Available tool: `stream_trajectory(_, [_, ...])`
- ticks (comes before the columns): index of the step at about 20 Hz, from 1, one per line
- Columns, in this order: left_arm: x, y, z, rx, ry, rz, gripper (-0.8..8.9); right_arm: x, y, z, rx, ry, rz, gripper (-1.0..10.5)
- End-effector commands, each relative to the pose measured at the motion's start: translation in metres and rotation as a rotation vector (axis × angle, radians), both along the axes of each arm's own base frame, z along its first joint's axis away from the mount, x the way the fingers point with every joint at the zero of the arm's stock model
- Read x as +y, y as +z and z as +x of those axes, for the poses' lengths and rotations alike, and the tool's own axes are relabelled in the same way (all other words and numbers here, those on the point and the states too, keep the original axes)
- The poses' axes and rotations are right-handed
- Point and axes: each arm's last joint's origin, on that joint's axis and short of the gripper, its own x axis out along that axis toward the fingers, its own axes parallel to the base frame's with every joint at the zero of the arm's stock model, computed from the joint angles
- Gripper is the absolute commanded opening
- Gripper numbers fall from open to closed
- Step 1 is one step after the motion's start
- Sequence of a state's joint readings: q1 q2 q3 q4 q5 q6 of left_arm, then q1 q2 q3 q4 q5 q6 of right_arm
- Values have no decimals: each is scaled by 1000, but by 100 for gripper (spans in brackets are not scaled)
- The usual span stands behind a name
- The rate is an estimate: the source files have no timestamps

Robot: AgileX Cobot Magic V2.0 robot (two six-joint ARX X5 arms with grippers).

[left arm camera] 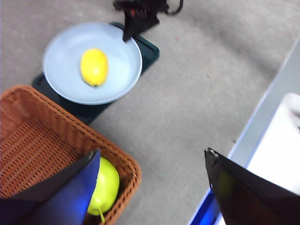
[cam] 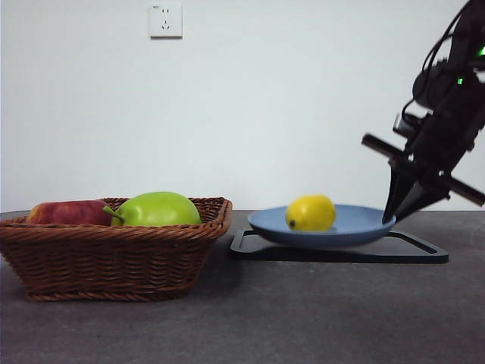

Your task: Take the lemon from the basket,put the lemon in the plate,hand out the plate

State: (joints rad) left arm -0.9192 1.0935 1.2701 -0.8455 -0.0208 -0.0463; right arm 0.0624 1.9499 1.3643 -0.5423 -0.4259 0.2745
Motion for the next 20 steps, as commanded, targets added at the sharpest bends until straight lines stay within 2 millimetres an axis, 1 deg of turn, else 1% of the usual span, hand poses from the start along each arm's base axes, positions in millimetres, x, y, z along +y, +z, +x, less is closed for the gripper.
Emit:
stream_trajectory(1, [-3,6,0,-14,0,-23,389,0,-7,9,-1,-17,16,3])
stream_trajectory(4, [-3,6,0,-15,1,-23,389,-1,-14,11,4,-20,-33,16])
stream_trajectory(5, [-3,6,0,-15,1,-23,389,-1,-14,12,-9,-14,-33,56])
stream_trajectory(7, [-3,6,0,-18,4,-22,389,-1,-13,12,-21,-14,-31,197])
stream_trajectory(8, [-3,6,1,-22,12,-18,389,-1,-12,12,-21,-14,-31,249])
stream_trajectory(10, [-2,6,2,-44,44,-4,389,-1,-10,11,-22,-7,-32,260])
stream_trajectory(12, [-2,7,3,-70,68,1,388,-1,-2,9,-40,9,-39,259])
stream_trajectory(13, [-2,8,3,-88,76,0,387,-1,6,6,-54,18,-44,258])
stream_trajectory(16, [-4,12,8,-137,72,-20,385,-2,39,-10,-105,65,-66,256])
stream_trajectory(18, [-6,12,15,-157,84,-28,326,0,67,-27,-139,108,-85,207])
stream_trajectory(20, [-5,11,21,-188,83,-5,216,5,96,-48,-182,155,-99,129])
